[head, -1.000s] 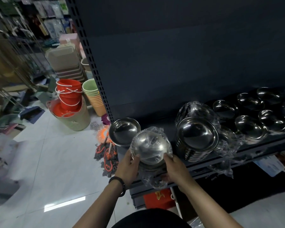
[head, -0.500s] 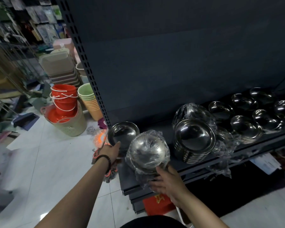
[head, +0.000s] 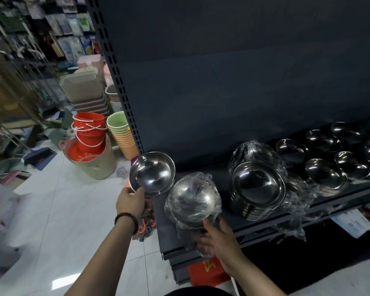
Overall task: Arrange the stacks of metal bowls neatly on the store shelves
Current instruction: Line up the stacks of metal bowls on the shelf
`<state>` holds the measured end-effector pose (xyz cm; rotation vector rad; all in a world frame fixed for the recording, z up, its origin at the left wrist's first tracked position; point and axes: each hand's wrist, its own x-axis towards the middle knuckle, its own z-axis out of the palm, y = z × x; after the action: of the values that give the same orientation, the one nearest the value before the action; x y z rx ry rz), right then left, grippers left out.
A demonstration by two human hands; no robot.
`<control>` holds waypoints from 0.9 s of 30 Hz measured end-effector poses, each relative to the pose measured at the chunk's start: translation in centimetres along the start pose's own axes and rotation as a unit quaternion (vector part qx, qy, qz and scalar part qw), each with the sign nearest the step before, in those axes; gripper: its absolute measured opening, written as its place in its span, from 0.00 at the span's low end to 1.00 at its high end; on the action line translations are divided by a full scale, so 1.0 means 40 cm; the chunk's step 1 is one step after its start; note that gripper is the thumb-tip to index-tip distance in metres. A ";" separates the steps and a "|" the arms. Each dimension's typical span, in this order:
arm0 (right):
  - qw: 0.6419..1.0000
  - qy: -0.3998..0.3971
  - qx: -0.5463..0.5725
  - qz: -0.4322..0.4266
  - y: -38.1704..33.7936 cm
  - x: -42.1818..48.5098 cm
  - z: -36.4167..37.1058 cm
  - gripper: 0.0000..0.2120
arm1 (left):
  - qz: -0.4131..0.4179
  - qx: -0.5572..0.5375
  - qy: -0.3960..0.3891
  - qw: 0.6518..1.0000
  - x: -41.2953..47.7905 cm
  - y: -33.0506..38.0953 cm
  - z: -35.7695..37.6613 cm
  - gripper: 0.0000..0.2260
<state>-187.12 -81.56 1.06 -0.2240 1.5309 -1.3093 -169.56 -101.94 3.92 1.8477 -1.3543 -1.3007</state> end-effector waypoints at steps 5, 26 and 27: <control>0.999 0.019 -0.035 0.003 -0.021 0.033 0.028 0.29 | 0.016 -0.045 -0.012 0.999 -0.070 0.028 -0.035 0.15; 0.902 0.022 -0.364 -0.231 -0.177 0.034 -0.021 0.36 | 0.161 0.139 -0.044 0.976 -0.163 0.029 0.074 0.19; 0.891 0.022 -0.384 -0.240 -0.180 0.039 -0.015 0.34 | 0.188 0.142 -0.047 0.971 -0.158 0.025 0.076 0.21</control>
<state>-191.56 -85.03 5.83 -1.1437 2.0574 -0.9918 -173.03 -96.12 5.98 1.6049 -1.9159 -1.0492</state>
